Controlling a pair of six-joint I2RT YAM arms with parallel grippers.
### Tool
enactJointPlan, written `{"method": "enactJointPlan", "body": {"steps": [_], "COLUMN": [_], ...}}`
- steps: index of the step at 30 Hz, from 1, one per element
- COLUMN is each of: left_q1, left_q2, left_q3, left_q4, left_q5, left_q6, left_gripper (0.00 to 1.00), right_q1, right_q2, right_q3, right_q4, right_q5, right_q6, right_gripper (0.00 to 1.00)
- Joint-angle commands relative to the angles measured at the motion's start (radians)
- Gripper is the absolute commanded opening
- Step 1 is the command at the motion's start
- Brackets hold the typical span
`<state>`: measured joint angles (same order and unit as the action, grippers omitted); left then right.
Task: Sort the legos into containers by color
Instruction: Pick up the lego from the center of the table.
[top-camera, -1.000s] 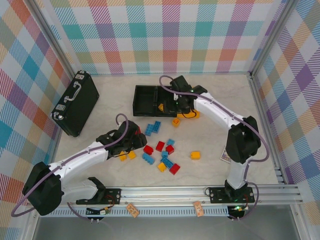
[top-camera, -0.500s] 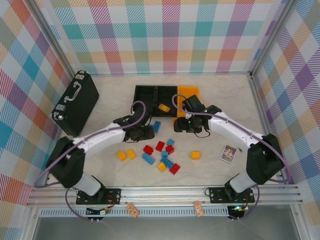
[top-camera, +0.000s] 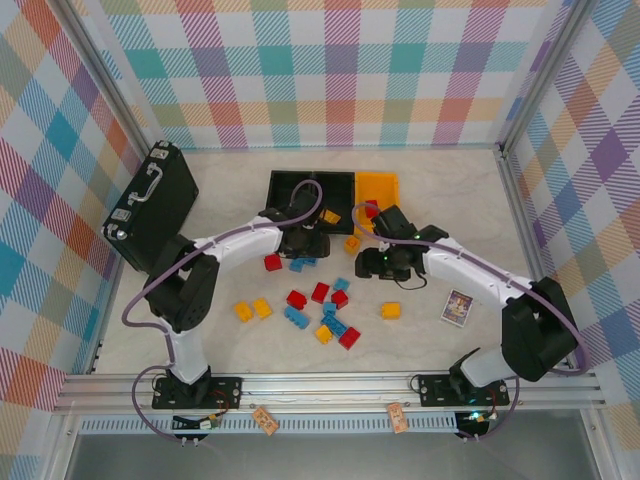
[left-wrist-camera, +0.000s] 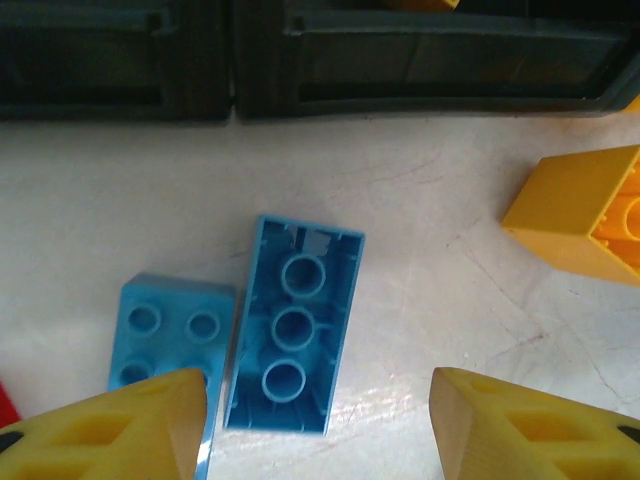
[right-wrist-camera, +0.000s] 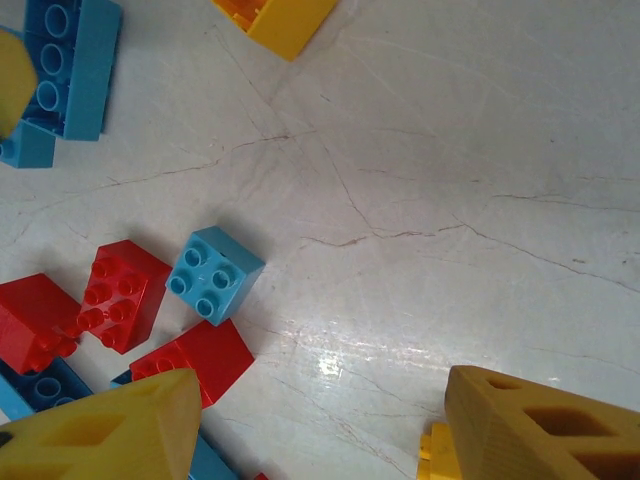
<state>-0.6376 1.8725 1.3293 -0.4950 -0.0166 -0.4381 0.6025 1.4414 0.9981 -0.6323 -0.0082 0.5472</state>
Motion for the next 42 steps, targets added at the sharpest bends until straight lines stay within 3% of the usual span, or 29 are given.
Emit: {"method": "enactJointPlan", "body": {"steps": [1, 13, 22, 27, 32, 37, 42], "left_q1": [0.006, 0.004, -0.019, -0.032, -0.042, -0.049, -0.054], "left_q2": [0.039, 0.142, 0.148, 0.161, 0.191, 0.214, 0.227], "left_q3": [0.052, 0.136, 0.133, 0.131, 0.139, 0.154, 0.162], "left_q4": [0.000, -0.016, -0.030, -0.046, -0.059, -0.066, -0.082], "left_q5": [0.000, -0.039, 0.012, -0.011, -0.032, -0.036, -0.060], "left_q6": [0.056, 0.124, 0.113, 0.117, 0.127, 0.131, 0.133], "left_gripper": [0.61, 0.63, 0.51, 0.46, 0.44, 0.48, 0.40], "right_q1": [0.006, 0.006, 0.007, 0.005, 0.005, 0.005, 0.005], "right_q2": [-0.031, -0.047, -0.045, -0.051, -0.059, -0.074, -0.082], "right_q3": [-0.021, -0.046, -0.035, -0.033, -0.040, -0.057, -0.064], "right_q4": [0.016, 0.025, 0.017, 0.015, 0.016, 0.030, 0.036], "right_q5": [0.008, 0.002, 0.010, 0.018, 0.016, 0.002, 0.002], "right_q6": [0.026, 0.040, 0.036, 0.040, 0.041, 0.047, 0.051], "right_gripper": [0.66, 0.66, 0.66, 0.66, 0.66, 0.66, 0.66]}}
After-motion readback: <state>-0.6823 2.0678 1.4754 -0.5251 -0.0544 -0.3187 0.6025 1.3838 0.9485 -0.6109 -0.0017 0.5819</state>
